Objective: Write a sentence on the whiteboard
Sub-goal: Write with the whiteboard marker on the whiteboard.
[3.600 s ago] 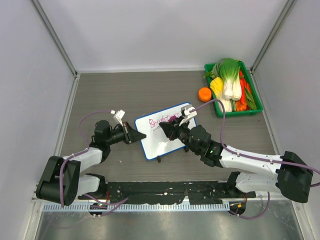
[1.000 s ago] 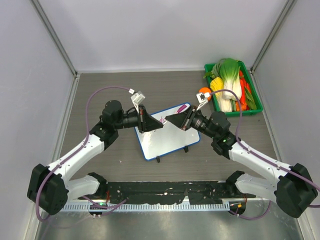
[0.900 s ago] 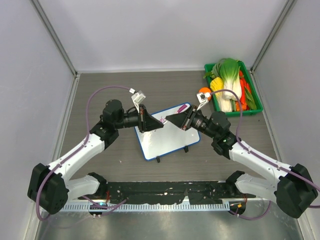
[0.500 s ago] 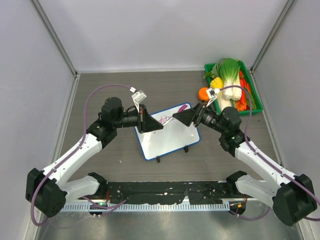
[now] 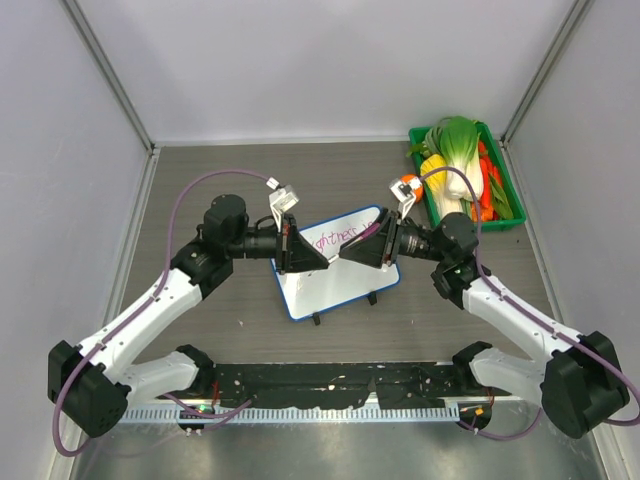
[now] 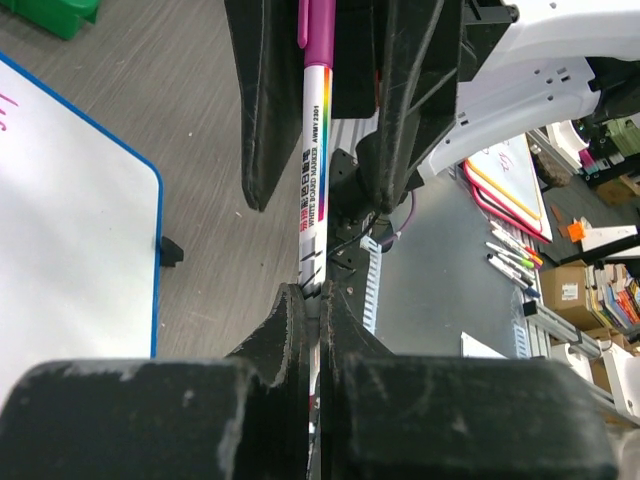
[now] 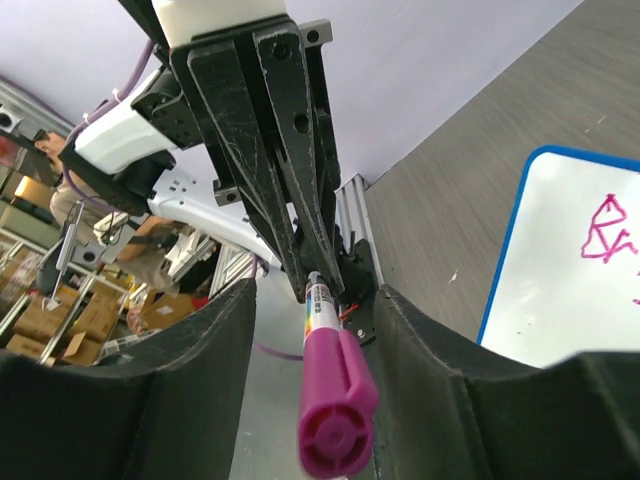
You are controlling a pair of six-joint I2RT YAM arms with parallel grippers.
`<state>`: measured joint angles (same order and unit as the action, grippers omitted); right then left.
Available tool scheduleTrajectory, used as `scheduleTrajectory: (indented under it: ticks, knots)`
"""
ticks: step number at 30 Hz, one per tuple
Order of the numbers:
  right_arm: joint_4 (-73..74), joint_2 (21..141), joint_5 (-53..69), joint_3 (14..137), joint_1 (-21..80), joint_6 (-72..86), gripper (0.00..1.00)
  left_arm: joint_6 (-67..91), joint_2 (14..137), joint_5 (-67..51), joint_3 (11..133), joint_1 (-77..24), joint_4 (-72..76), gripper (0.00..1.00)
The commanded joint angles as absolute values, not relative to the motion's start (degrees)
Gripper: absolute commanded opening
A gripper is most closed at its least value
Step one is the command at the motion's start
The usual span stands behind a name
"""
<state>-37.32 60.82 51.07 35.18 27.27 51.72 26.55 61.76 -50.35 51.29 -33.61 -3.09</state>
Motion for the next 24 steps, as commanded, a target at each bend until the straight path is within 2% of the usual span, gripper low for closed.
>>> scheduleTrajectory:
  ticks: [1, 8, 10, 16, 21, 24]
  knots:
    - [-41.22, 62.31, 54.32, 37.71, 28.56, 53.00, 0.51, 25.66, 61.87, -52.12, 53.88, -34.01, -3.16, 0.00]
    - [-40.52, 63.37, 54.58, 37.97, 29.27, 52.39, 0.29, 25.31, 61.96, -51.33, 54.05, -34.01, -3.52, 0.00]
    - [-39.47, 63.19, 54.49, 38.14, 29.27, 51.51, 0.27, 25.14, 61.96, -51.24, 54.05, -34.01, -3.69, 0.00]
    - [-37.88, 62.67, 53.26, 38.23, 29.27, 51.24, 0.27, 24.96, 62.23, -51.33, 53.97, -34.01, -4.13, 0.00]
    - [-39.37, 63.37, 52.47, 37.62, 29.27, 52.82, 0.37, 25.05, 62.05, -50.71, 53.70, -34.01, -4.04, 0.00]
    - [-39.46, 63.72, 52.47, 37.62, 29.62, 53.00, 0.39, 25.14, 62.31, -50.80, 53.70, -34.01, -3.87, 0.00]
